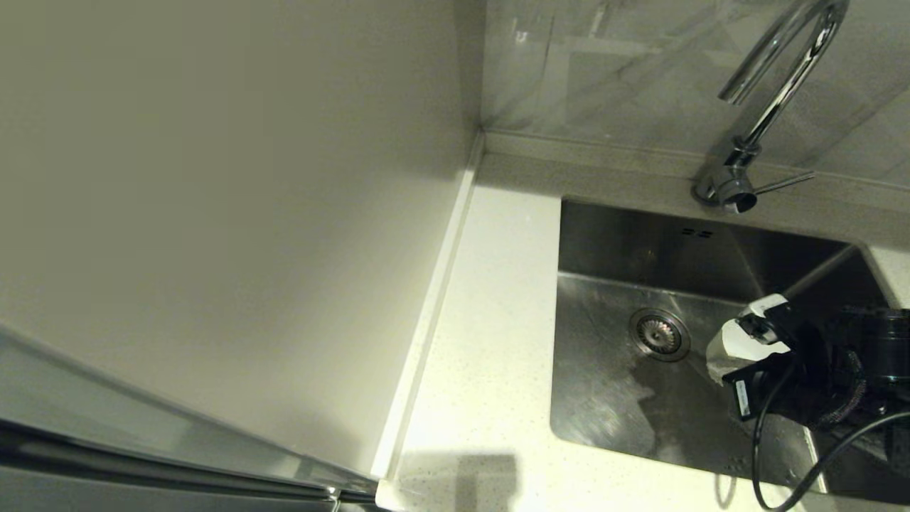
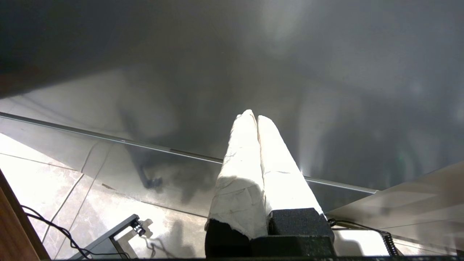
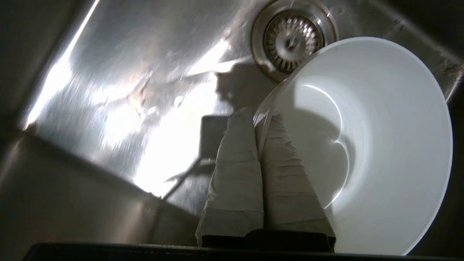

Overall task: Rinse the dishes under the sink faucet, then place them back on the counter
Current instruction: Put a bowl into the sink

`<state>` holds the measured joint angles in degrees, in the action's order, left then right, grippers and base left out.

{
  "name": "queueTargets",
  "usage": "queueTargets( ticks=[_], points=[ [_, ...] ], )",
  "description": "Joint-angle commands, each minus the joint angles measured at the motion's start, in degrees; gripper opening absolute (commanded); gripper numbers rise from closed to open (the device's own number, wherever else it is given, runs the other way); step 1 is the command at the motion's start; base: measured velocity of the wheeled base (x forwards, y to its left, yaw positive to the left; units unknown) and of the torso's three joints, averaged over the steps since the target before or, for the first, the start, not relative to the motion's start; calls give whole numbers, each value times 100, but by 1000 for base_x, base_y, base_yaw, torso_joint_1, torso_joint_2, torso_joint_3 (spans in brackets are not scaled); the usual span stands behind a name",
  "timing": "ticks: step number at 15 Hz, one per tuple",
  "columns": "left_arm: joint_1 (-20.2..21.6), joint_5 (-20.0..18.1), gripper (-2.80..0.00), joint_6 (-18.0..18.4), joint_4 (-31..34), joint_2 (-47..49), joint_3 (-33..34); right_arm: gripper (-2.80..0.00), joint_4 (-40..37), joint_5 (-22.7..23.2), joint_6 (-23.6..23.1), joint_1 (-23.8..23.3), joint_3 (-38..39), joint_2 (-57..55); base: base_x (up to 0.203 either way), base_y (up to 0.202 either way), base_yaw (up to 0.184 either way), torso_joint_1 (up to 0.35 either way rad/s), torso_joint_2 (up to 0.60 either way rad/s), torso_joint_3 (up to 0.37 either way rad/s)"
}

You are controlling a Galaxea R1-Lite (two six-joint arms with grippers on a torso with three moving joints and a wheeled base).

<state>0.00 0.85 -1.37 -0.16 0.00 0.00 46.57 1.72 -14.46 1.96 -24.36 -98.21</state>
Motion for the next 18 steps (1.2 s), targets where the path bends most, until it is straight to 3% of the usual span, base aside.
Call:
queueTargets(
  ticks=[1,7,11,15,18],
  points=[
    [0,3,-280,-4,-2,-18,0,-280,824,-337,207,226,77,-706,0,0,0,0,0,0],
    [0,3,-280,-4,-2,-19,0,-280,2013,-951,305,405,-95,-1895,0,0,0,0,0,0],
    [-9,3,-280,0,-2,-18,0,-280,2720,-1813,268,222,-977,-3011,0,0,0,0,0,0],
    [0,3,-280,2,-2,-18,0,-280,2753,-2129,175,-203,-1950,-3636,0,0,0,0,0,0],
    [-6,3,-280,-4,-2,-18,0,-280,1989,-2100,254,-370,-2507,-3726,0,0,0,0,0,0]
  ],
)
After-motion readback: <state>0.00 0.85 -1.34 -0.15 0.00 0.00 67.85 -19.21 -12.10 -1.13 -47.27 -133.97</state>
